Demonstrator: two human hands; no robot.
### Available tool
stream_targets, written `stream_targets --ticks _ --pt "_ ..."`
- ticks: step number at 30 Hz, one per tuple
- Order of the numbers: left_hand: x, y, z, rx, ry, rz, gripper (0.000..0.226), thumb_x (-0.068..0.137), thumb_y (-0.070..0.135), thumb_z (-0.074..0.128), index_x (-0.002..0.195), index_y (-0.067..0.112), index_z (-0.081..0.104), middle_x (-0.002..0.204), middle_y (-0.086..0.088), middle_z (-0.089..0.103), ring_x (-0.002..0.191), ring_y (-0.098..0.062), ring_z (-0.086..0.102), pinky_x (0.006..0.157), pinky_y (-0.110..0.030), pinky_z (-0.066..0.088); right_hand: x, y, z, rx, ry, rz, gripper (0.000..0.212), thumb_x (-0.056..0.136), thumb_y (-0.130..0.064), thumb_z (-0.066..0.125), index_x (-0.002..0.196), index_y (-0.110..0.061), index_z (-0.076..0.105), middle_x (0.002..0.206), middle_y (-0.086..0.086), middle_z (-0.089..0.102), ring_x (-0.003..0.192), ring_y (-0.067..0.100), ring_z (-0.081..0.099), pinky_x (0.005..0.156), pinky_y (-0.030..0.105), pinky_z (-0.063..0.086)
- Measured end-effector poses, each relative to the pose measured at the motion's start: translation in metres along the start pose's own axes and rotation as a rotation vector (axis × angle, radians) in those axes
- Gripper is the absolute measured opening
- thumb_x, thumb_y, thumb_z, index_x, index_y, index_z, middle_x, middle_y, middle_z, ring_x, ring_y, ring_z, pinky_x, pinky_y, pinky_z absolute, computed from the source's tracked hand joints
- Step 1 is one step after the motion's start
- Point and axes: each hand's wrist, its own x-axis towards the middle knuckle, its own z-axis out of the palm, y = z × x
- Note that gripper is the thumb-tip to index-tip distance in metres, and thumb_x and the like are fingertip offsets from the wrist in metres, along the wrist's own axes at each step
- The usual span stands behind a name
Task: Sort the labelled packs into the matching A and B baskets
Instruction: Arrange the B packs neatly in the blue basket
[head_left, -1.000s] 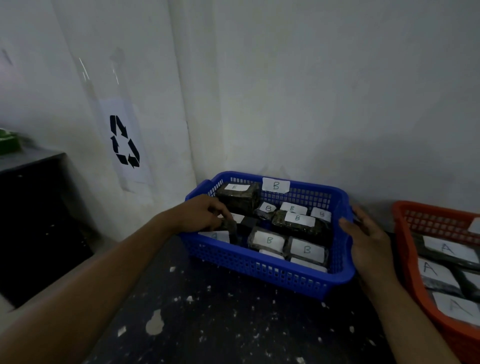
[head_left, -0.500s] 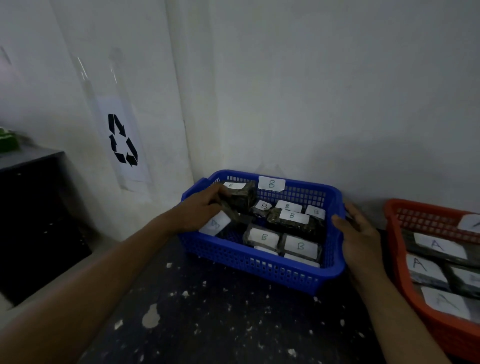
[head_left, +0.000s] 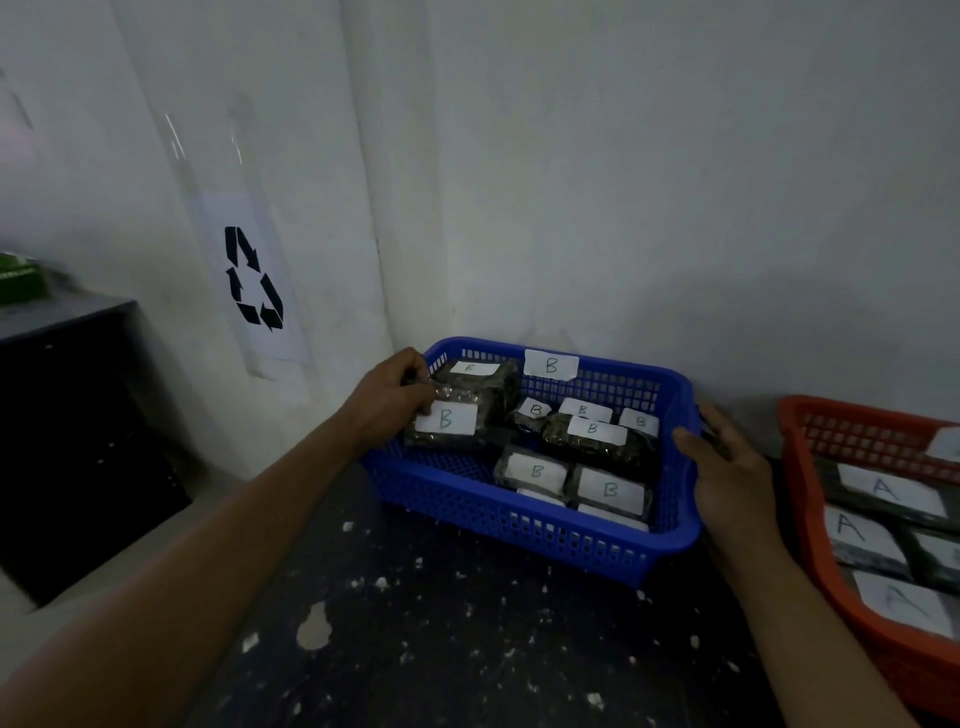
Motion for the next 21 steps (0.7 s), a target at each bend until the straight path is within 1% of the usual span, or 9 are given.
stream_targets --ticks 3,5,8,11,13,15,17,19,21 --pt "0.004 0.0 0.004 0.117 -0.146 -0.05 0.017 0.077 0.0 0.052 0.088 0.011 0.058 0.089 -0.018 0.061 0.082 -0.025 0.057 0.069 -0.038 0.046 0.0 0.0 0.0 -0.006 0.002 0.003 0.033 0.089 -0.011 0.062 0.104 -0.04 0.064 0.084 -0.023 0.072 0.074 0.004 0.07 0.055 0.017 0.054" --pt "0.007 0.0 0.006 0.187 -0.241 -0.09 0.021 0.079 -0.003 0.049 0.088 0.01 0.064 0.095 -0.014 0.063 0.09 -0.024 0.057 0.077 -0.035 0.046 0.0 0.0 0.001 -0.003 0.007 0.004 0.034 0.089 -0.011 0.062 0.111 -0.036 0.063 0.083 -0.023 0.072 0.074 0.004 0.07 0.055 0.017 0.053" --pt "0.011 -0.002 0.011 0.293 -0.316 -0.125 0.02 0.089 0.01 0.05 0.086 0.017 0.069 0.091 0.003 0.065 0.092 -0.018 0.06 0.079 -0.027 0.046 0.001 0.0 0.0 0.002 0.014 0.009 0.035 0.089 -0.011 0.062 0.114 -0.036 0.061 0.083 -0.023 0.072 0.074 0.003 0.07 0.055 0.017 0.053" --pt "0.011 -0.005 0.015 0.475 -0.357 -0.13 0.022 0.094 0.021 0.049 0.095 0.025 0.071 0.097 0.01 0.064 0.091 -0.007 0.057 0.079 -0.024 0.042 0.0 0.0 -0.001 0.009 -0.001 0.011 0.034 0.089 -0.01 0.062 0.109 -0.038 0.062 0.082 -0.023 0.072 0.072 0.003 0.07 0.053 0.016 0.053" --pt "0.01 -0.006 0.016 0.566 -0.362 -0.106 0.024 0.091 0.02 0.051 0.103 0.021 0.072 0.105 0.008 0.065 0.097 -0.008 0.056 0.086 -0.024 0.039 0.001 0.0 -0.002 0.006 -0.01 0.016 0.034 0.089 -0.011 0.062 0.107 -0.04 0.062 0.083 -0.022 0.073 0.074 0.004 0.07 0.054 0.018 0.054" --pt "0.01 -0.006 0.017 0.587 -0.379 -0.103 0.024 0.087 0.02 0.057 0.104 0.02 0.073 0.107 0.006 0.067 0.099 -0.009 0.056 0.085 -0.023 0.039 0.001 0.001 -0.002 -0.004 -0.001 0.017 0.034 0.089 -0.011 0.062 0.108 -0.04 0.062 0.083 -0.021 0.073 0.075 0.004 0.07 0.058 0.021 0.055" --pt "0.011 -0.006 0.019 0.594 -0.424 -0.114 0.02 0.082 0.027 0.066 0.101 0.023 0.071 0.105 0.007 0.066 0.097 -0.009 0.057 0.085 -0.025 0.041 0.003 0.002 -0.003 -0.012 0.008 0.014 0.035 0.09 -0.011 0.062 0.108 -0.041 0.062 0.083 -0.022 0.072 0.076 0.004 0.07 0.062 0.024 0.055" --pt "0.013 -0.007 0.019 0.618 -0.465 -0.119 0.025 0.079 0.035 0.072 0.101 0.024 0.068 0.105 0.006 0.065 0.097 -0.011 0.059 0.091 -0.03 0.044 0.003 0.003 -0.002 -0.014 0.007 0.012 0.035 0.089 -0.012 0.062 0.111 -0.039 0.062 0.085 -0.02 0.072 0.076 0.005 0.071 0.06 0.023 0.054" --pt "0.013 -0.008 0.02 0.632 -0.458 -0.115 0.03 0.078 0.039 0.074 0.102 0.021 0.068 0.104 0.004 0.066 0.096 -0.013 0.06 0.092 -0.032 0.046 0.004 0.003 -0.003 -0.016 0.011 0.009 0.036 0.089 -0.011 0.062 0.117 -0.035 0.062 0.087 -0.018 0.072 0.077 0.006 0.07 0.058 0.021 0.054"
